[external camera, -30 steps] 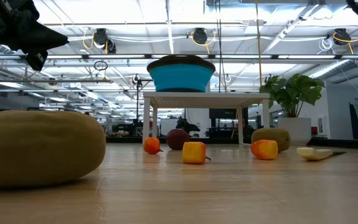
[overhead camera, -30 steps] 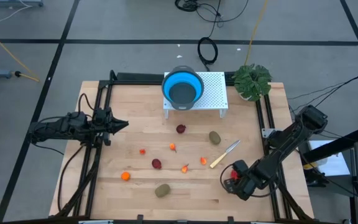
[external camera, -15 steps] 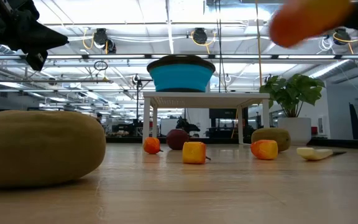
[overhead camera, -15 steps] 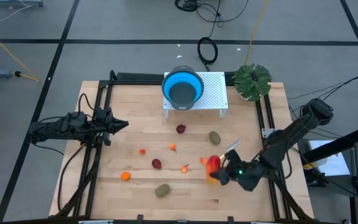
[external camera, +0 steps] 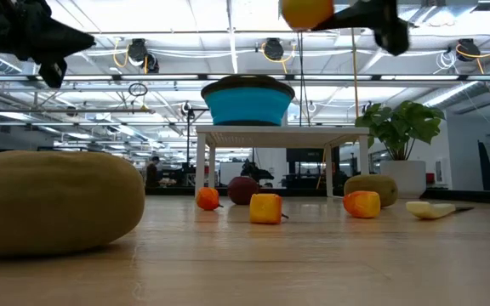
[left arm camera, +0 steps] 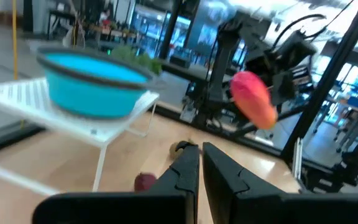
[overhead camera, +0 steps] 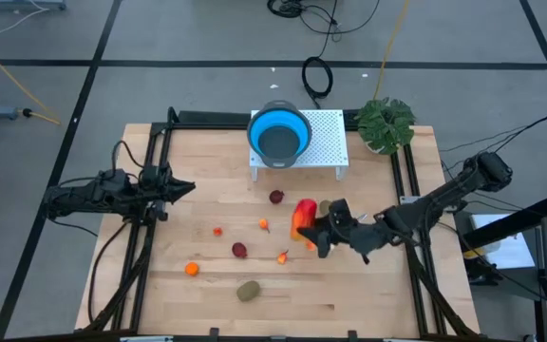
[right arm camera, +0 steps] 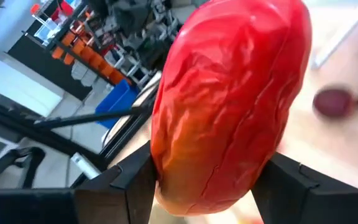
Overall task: Pick & Place Fruit
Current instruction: Put the mango into the blue strainer bowl on the shelf
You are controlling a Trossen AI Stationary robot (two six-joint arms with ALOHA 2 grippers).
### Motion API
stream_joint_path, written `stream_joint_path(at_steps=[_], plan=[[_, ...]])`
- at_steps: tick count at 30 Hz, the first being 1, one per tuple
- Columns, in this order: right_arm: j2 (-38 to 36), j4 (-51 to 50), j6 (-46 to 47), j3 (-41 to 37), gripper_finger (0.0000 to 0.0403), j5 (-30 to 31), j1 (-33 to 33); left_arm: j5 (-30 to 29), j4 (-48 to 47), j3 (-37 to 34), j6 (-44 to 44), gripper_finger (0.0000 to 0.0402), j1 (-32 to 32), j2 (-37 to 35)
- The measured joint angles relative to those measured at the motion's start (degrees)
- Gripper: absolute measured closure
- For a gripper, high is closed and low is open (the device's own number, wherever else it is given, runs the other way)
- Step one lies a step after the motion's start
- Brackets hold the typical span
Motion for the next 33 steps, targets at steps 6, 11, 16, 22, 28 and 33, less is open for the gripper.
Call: stream_joint_path(at_steps=[6, 11, 16, 22, 28, 33], plan=[[0.00, 3.67, -11.95, 0.00, 0.0195, -0.03, -5.45, -0.15, 5.60, 0.00, 3.62, 0.0362, -0.01, 0.21], [0.02, 7.21, -23.00, 0.00, 0.0195, -0.03, -10.00, -2.21, 12.48, 0.00, 4.10, 0.0312, 0.00, 4.20], [0.02, 10.51, -34.07, 0.00, 0.0195, -0.03, -14.01, -3.85, 22.66, -0.02, 7.11, 0.0249, 0.00, 12.87], [-0.01, 13.67, -46.05, 0.00, 0.0195, -0.12, -17.50, -4.65, 35.62, -0.02, 8.33, 0.0185, 0.00, 24.27], [0.00, 16.34, -54.87, 0.00, 0.0195, -0.72, -19.67, -4.67, 40.26, 4.01, 8.65, 0.0147, 0.05, 34.59], [0.02, 17.61, -58.66, -0.01, 0.0195, -4.08, -21.42, -4.65, 40.40, 10.96, 12.86, 0.0134, 0.05, 42.66]])
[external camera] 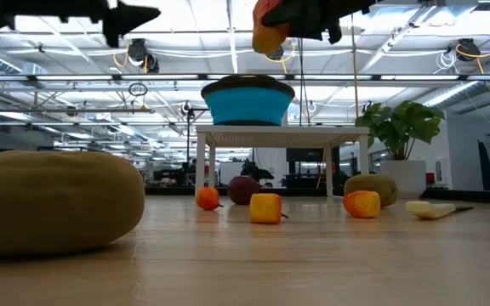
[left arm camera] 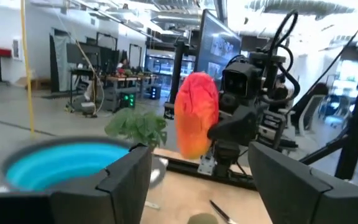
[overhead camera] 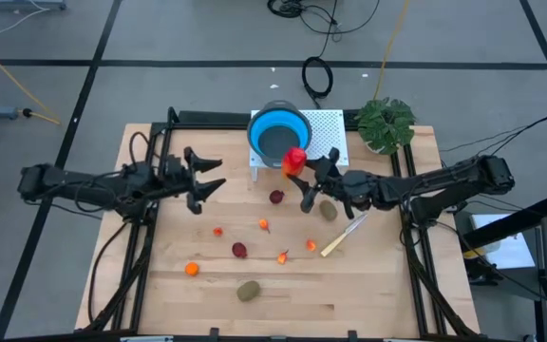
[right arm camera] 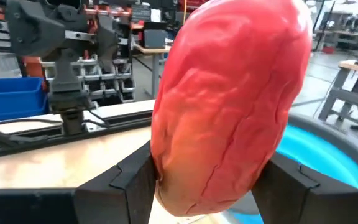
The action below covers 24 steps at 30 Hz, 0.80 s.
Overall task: Pick & Place Fruit
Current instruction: Put the mango into the blue strainer bowl on the shelf
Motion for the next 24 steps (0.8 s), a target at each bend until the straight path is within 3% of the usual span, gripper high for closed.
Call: stream_joint_path(at_steps=[10, 15, 24], plan=[[-0.02, 0.24, -1.88, 0.00, 0.0195, -6.43, -2.24, -0.03, -10.29, 17.28, 10.48, 0.0133, 0.00, 14.40], [-0.02, 0.35, -3.58, 0.01, 0.0195, -6.76, -2.15, -1.39, -13.50, 24.14, 15.70, 0.0133, 0.48, 20.54], [-0.02, 0.31, -3.57, 0.00, 0.0195, -9.89, -2.15, 2.06, -16.87, 32.58, 16.69, 0.0133, 2.64, 29.60]])
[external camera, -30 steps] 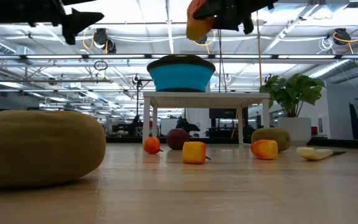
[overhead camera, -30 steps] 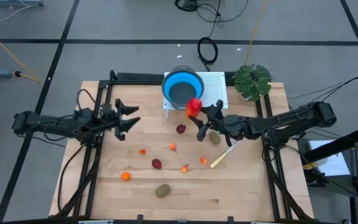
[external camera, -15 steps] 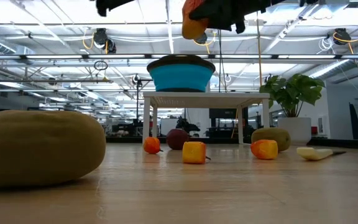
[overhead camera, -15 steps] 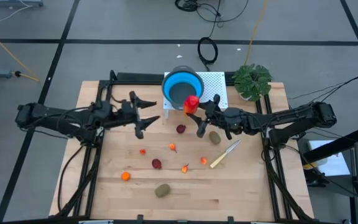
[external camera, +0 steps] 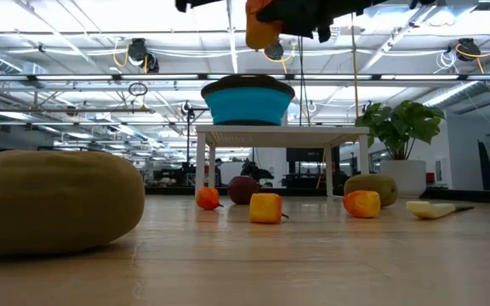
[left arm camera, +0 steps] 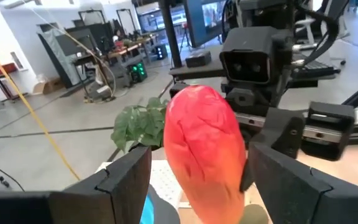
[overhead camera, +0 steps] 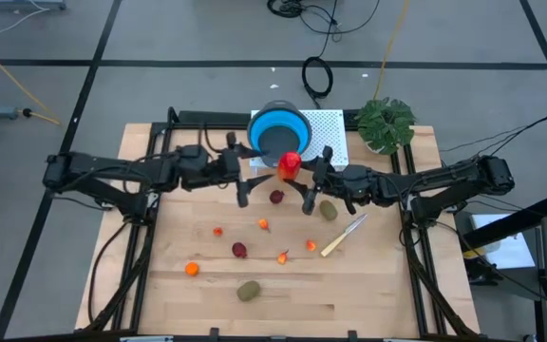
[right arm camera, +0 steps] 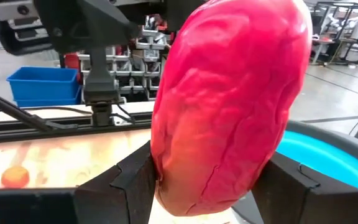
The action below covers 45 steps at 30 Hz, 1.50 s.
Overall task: Pick & Place Fruit
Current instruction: Put the mango into the blue strainer bowl on the shelf
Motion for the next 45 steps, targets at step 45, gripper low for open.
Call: stream_joint_path(at_steps=[45], plan=[[0.04, 0.06, 0.45, 0.02, 0.0195, -4.00, 0.66, 7.21, 3.09, 4.38, -3.22, 0.0061, 2.65, 6.53]])
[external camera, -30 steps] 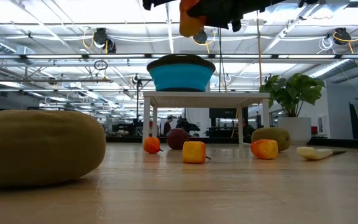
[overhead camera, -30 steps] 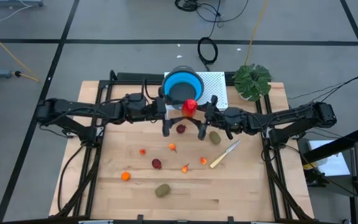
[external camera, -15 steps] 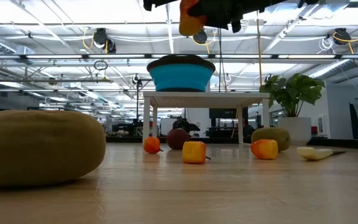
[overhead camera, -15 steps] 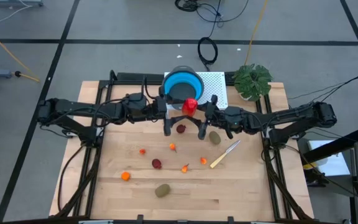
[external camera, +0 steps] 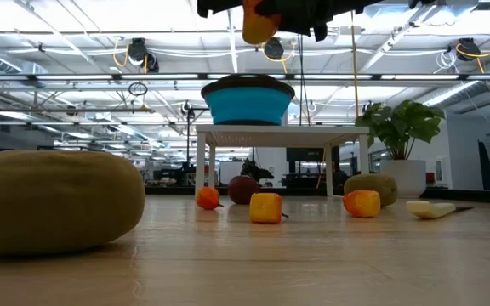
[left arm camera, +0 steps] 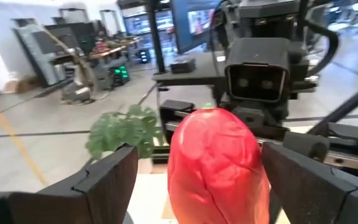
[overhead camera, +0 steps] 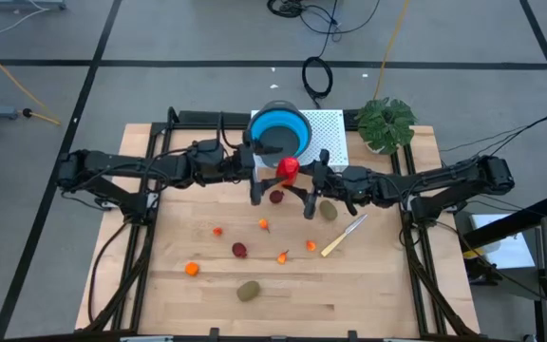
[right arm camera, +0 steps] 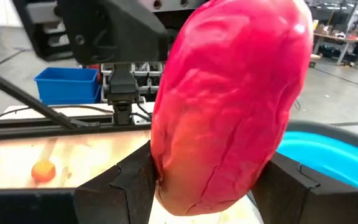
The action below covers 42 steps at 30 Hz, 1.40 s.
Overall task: Pick & Place Fruit
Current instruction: Put the mango into the blue strainer bowl on the shelf
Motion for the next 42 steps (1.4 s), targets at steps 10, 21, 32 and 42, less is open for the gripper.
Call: stream_joint_path(at_steps=[10, 21, 32, 42], plan=[[0.00, 0.41, -0.28, 0.00, 0.0195, 0.70, -0.09, 7.51, 0.35, 0.00, -2.45, 0.0078, 1.54, 1.70], [0.00, 0.35, 0.16, 0.00, 0.0195, -0.55, -0.09, 8.83, 2.44, 0.00, -2.61, 0.0110, 1.59, 3.15], [0.00, -0.16, 5.03, 0.00, 0.0153, -0.70, -0.11, 8.85, 2.19, 0.00, -2.84, 0.0166, 1.57, 3.08], [-0.07, -3.41, 8.13, 0.02, 0.0129, -0.38, -0.15, 8.47, 2.54, -0.02, -1.45, 0.0163, 1.49, 2.37]])
